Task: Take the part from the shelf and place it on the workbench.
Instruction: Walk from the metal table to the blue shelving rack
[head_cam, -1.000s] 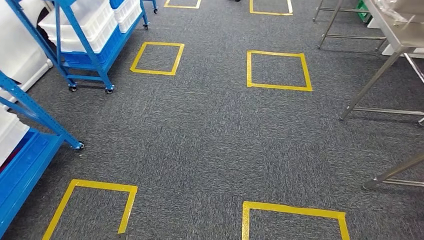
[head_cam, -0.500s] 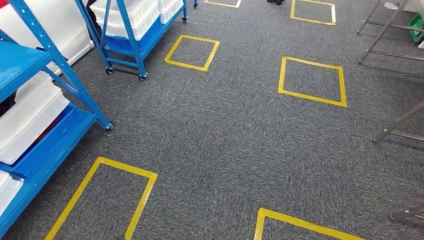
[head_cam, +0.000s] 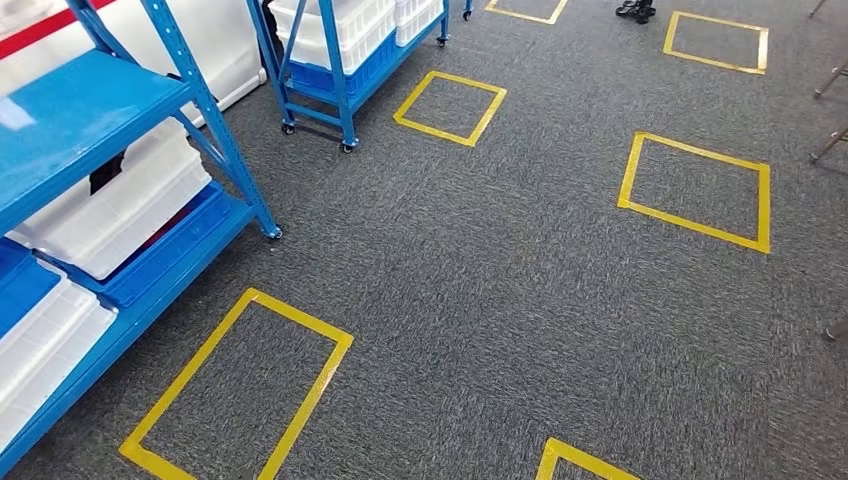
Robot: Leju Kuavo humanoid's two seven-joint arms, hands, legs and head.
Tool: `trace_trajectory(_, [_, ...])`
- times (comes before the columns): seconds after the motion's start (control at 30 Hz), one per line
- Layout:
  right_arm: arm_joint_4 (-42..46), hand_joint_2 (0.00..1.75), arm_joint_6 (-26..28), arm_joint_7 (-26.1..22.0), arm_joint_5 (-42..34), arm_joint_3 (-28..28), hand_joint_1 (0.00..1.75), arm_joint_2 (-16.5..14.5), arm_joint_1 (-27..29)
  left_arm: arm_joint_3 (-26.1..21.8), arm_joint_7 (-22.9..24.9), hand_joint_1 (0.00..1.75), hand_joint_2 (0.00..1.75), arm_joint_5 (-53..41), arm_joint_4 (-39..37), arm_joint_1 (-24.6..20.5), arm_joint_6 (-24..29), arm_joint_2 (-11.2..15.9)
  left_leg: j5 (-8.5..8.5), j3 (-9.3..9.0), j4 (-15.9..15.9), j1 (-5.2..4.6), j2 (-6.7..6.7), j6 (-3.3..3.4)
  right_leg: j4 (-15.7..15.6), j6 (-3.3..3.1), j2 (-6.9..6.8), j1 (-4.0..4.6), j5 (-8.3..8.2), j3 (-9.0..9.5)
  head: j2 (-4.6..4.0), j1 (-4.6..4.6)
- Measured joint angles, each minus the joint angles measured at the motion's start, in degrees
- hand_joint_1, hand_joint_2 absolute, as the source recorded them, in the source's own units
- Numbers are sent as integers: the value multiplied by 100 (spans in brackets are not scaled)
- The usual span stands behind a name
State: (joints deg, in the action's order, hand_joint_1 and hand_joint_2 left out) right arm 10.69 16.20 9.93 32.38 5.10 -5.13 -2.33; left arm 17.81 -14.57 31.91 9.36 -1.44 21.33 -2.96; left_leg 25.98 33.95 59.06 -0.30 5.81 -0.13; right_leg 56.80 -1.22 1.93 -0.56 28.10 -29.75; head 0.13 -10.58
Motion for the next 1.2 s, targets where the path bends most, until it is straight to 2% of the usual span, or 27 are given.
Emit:
trace_trajectory(0.07, [-1, 0, 0, 4, 0, 6, 0, -11, 24, 2, -17, 0, 0, -3, 0, -10, 29, 3, 337, 253, 545, 6, -315, -41, -47, -33, -175, 3, -21, 16, -1, -2])
trace_trajectory(0.13, [-3, 0, -1, 12, -9, 16, 0, -11, 51, 6, -33, 0, 0, -11, 1, -22, 25, 3, 654, 561, 1239, 47, -458, -91, -43, -46, -354, 18, -14, 1, -1, -2])
trace_trajectory(0.17, [-5, 0, -1, 15, -17, 22, 0, -11, 55, 10, -40, 0, 0, -15, 0, -20, 15, 3, 681, 617, 1397, 70, -488, -115, -39, -45, -439, 19, -8, -4, -1, -2])
trace_trajectory(0.2, [-6, 0, -1, 17, -28, 30, 0, -12, 54, 17, -44, 0, 0, -20, 0, -14, 2, 5, 603, 564, 1336, 94, -518, -137, -32, -38, -518, 15, 0, -6, -1, -2])
trace_trajectory(0.23, [-7, 0, -1, 17, -38, 38, 0, -13, 51, 28, -46, 0, 0, -32, -1, -8, -13, 9, 445, 399, 1058, 116, -564, -157, -21, -21, -590, 7, 11, -2, -1, -2])
trace_trajectory(0.3, [-7, 0, 2, 19, -55, 63, 0, -14, 49, 59, -49, 0, 0, -74, 1, -12, -45, 16, 169, -32, 289, 128, -786, -166, 25, 45, -722, 4, 56, 11, 0, -2])
trace_trajectory(0.33, [-7, 0, 5, 22, -60, 75, 0, -14, 50, 77, -51, 0, 0, -95, 1, -20, -60, 17, 100, -170, 33, 121, -861, -137, 48, 84, -773, 11, 78, 17, 0, -1])
trace_trajectory(0.37, [-7, 0, 9, 26, -64, 89, 0, -14, 48, 91, -52, 0, 0, -108, 2, -25, -73, 17, 88, -226, -87, 106, -902, -100, 65, 121, -819, 23, 93, 22, 0, -1])
trace_trajectory(0.43, [-7, 0, 16, 32, -66, 109, 0, -15, 21, 114, -52, 0, 0, -111, 1, -14, -90, 17, 78, -213, -101, 80, -803, 0, 66, 185, -898, 19, 104, 43, 0, 1])
trace_trajectory(0.47, [-7, 0, 19, 34, -67, 116, 0, -15, 3, 121, -52, 0, 0, -110, 1, -2, -95, 17, 68, -215, -118, 77, -754, 39, 88, 221, -865, 1, 133, 52, -1, 1])
trace_trajectory(0.53, [-7, 0, 19, 40, -67, 124, 0, -16, -3, 132, -52, 0, 0, -109, 1, 1, -101, 22, 35, -228, -153, 86, -646, 117, 384, 271, -605, -33, 360, -62, -1, 2])
trace_trajectory(0.6, [-8, 0, 14, 45, -67, 128, 0, -16, 23, 140, -53, 0, 0, -113, 1, -10, -109, 22, 14, -204, -158, 78, -527, 158, 1110, 273, -314, -37, 742, -413, 0, 2])
trace_trajectory(0.63, [-9, 0, 9, 46, -67, 130, 0, -15, 32, 142, -55, 0, 0, -116, 2, -15, -113, 20, 7, -195, -155, 65, -455, 168, 1477, 263, -260, -32, 871, -605, 0, 1])
trace_trajectory(0.67, [-10, 0, 4, 51, -67, 131, 0, -15, 36, 144, -56, 0, 0, -119, 2, -14, -118, 18, 3, -191, -152, 51, -378, 174, 1699, 247, -234, -25, 894, -733, 0, 1])
trace_trajectory(0.7, [-10, 0, 2, 57, -67, 133, 0, -14, 40, 146, -59, 0, 0, -122, 1, -11, -124, 16, 1, -193, -149, 39, -296, 176, 1705, 222, -214, -17, 798, -762, 0, 1])
trace_trajectory(0.73, [-11, 0, 1, 62, -69, 134, 0, -13, 44, 148, -62, 0, 0, -128, 1, -8, -131, 16, 0, -200, -147, 32, -214, 177, 1483, 188, -178, -8, 602, -681, 0, 1])
trace_trajectory(0.77, [-11, 0, 3, 67, -74, 137, 0, -12, 50, 150, -66, 0, 0, -145, 1, -7, -141, 15, -1, -207, -146, 29, -134, 174, 1093, 147, -85, 3, 355, -519, 0, 1])
trace_trajectory(0.83, [-15, 0, 13, 68, -88, 152, 0, -5, 64, 166, -76, 0, 0, -185, 2, -14, -158, 11, -8, -199, -136, 21, 12, 146, 384, 85, 186, 23, 40, -223, 0, 1])
trace_trajectory(0.87, [-17, 0, 21, 68, -93, 162, 0, -3, 64, 181, -81, 0, 0, -201, 2, -16, -166, 9, -15, -184, -134, 26, 73, 120, 202, 70, 269, 36, -15, -152, 0, 1])
trace_trajectory(0.9, [-19, 0, 27, 68, -96, 172, 0, -2, 62, 200, -85, 0, 0, -205, 2, -16, -169, 7, -26, -167, -138, 34, 132, 86, 150, 61, 280, 47, -11, -135, 0, 1])
trace_trajectory(0.93, [-20, 0, 32, 67, -97, 177, 0, -3, 51, 218, -86, 0, 0, -205, 1, -10, -173, 7, -38, -150, -149, 45, 193, 51, 127, 47, 207, 53, -26, -128, 0, 1])
trace_trajectory(0.97, [-20, 0, 36, 67, -97, 179, 0, -10, 41, 232, -86, 0, 0, -205, 1, -3, -174, 10, -33, -138, -140, 49, 193, 22, 92, 21, 129, 45, -43, -113, 0, 1])
trace_trajectory(1.03, [-21, 0, 42, 63, -98, 187, 0, -21, 45, 247, -87, 0, 0, -205, -1, 2, -178, 16, 150, -7, 121, 27, -59, -23, 10, -48, -42, 20, -80, -81, 0, -1])
trace_trajectory(1.1, [-23, 0, 46, 54, -99, 204, 0, -25, 73, 254, -89, 0, 0, -205, -1, -10, -188, 19, 535, 305, 801, 27, -401, -60, -17, -95, -220, 24, -84, -72, 0, -3])
trace_trajectory(1.13, [-25, 0, 46, 48, -99, 212, 0, -25, 84, 257, -89, 0, 0, -205, -1, -15, -194, 19, 693, 475, 1172, 43, -469, -84, -14, -101, -308, 33, -79, -74, 0, -3])
trace_trajectory(1.17, [-26, 0, 46, 43, -99, 219, 0, -25, 88, 261, -89, 0, 0, -205, -1, -13, -200, 19, 765, 580, 1418, 61, -499, -106, -9, -102, -393, 37, -71, -75, 0, -3])
trace_trajectory(1.2, [-28, 0, 45, 37, -99, 225, 0, -25, 90, 264, -89, 0, 0, -205, -1, -7, -204, 20, 729, 582, 1459, 77, -521, -127, -2, -96, -477, 38, -63, -75, 0, -3])
